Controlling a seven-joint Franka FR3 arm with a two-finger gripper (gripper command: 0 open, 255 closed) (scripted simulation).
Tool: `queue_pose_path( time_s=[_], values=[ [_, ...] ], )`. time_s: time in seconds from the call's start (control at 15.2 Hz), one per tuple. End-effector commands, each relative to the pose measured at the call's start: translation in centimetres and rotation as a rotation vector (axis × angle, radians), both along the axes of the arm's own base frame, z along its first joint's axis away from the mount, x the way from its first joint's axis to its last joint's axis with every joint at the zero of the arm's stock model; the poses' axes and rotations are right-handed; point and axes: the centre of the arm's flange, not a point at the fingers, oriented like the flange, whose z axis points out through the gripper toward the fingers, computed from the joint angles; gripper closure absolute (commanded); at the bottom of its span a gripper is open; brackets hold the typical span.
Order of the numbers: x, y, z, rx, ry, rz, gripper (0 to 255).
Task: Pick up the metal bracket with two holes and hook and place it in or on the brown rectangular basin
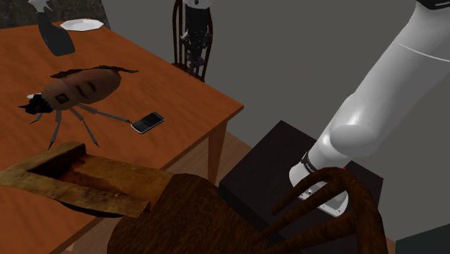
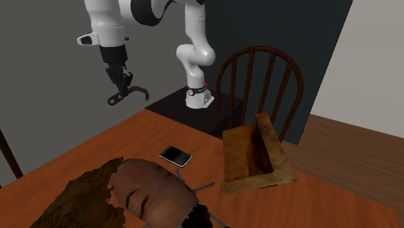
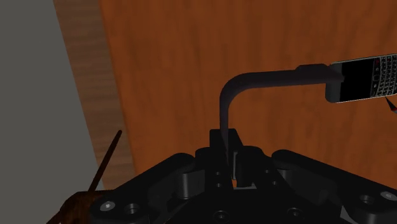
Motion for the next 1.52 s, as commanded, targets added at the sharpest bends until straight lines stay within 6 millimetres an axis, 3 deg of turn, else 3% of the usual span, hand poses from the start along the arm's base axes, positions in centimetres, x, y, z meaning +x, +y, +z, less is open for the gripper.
queue_pose_path(
  time_s=[0.0,1.45],
  values=[
    [-0.4,1.3,0.4,0.0,0.001,0.0,255],
    [-9.7,28.8,0.5,0.0,0.001,0.0,255]
  ],
)
